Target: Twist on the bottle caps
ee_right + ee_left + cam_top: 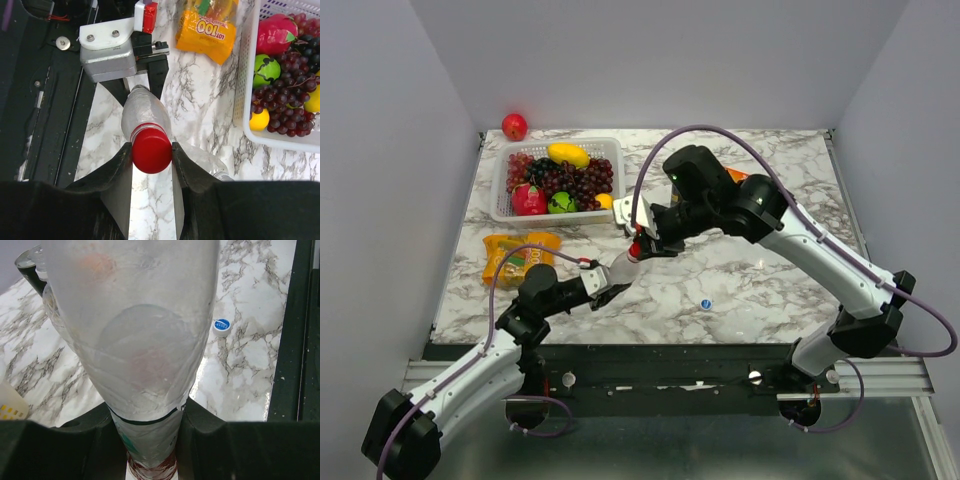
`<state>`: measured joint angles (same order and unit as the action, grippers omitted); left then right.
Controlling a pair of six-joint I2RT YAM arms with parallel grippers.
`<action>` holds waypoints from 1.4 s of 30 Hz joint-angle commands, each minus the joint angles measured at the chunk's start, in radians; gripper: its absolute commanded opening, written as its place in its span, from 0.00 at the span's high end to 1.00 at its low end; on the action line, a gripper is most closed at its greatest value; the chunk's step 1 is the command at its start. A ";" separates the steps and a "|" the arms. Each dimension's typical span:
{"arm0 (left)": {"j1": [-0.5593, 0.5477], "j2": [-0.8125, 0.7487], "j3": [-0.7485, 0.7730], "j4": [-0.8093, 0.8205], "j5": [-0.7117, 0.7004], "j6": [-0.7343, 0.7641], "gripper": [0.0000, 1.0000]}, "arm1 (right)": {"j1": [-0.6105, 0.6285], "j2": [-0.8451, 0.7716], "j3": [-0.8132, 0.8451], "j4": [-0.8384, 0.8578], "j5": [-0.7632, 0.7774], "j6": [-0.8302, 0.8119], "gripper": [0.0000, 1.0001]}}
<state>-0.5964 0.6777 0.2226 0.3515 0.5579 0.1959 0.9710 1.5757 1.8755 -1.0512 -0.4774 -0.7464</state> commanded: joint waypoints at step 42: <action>-0.008 -0.122 0.120 0.148 0.094 0.148 1.00 | -0.017 -0.005 -0.120 -0.052 0.037 -0.114 0.66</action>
<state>-0.5892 0.6220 0.2821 0.2035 0.5594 0.2745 0.9543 1.5372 1.8156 -0.9680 -0.5018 -0.7597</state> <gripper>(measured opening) 0.403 0.385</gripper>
